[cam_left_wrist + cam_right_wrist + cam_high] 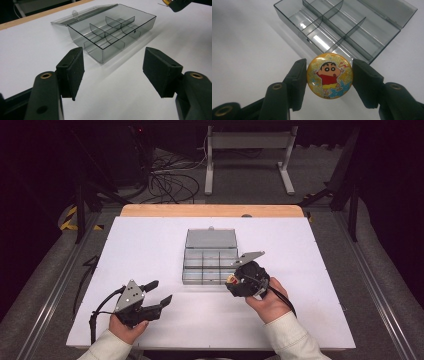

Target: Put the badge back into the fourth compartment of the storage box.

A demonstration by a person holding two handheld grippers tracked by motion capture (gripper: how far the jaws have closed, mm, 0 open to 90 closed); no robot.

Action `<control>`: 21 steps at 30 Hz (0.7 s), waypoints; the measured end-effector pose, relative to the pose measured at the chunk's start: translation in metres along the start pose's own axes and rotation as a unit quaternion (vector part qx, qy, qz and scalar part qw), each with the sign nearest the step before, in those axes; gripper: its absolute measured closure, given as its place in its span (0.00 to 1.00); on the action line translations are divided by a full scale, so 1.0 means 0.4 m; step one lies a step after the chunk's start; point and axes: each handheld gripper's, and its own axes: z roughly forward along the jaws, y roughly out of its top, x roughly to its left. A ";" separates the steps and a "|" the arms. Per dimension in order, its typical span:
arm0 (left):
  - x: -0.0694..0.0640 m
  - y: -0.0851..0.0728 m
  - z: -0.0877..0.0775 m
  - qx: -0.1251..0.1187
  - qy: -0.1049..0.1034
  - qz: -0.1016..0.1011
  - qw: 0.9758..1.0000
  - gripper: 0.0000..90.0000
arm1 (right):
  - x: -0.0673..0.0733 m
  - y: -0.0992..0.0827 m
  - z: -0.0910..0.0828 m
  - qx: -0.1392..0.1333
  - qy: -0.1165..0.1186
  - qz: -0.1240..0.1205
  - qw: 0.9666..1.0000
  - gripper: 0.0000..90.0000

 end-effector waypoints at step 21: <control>0.001 0.000 -0.002 0.000 0.002 0.002 1.000 0.38 | 0.017 0.114 0.020 0.007 0.010 -0.045 0.999 0.52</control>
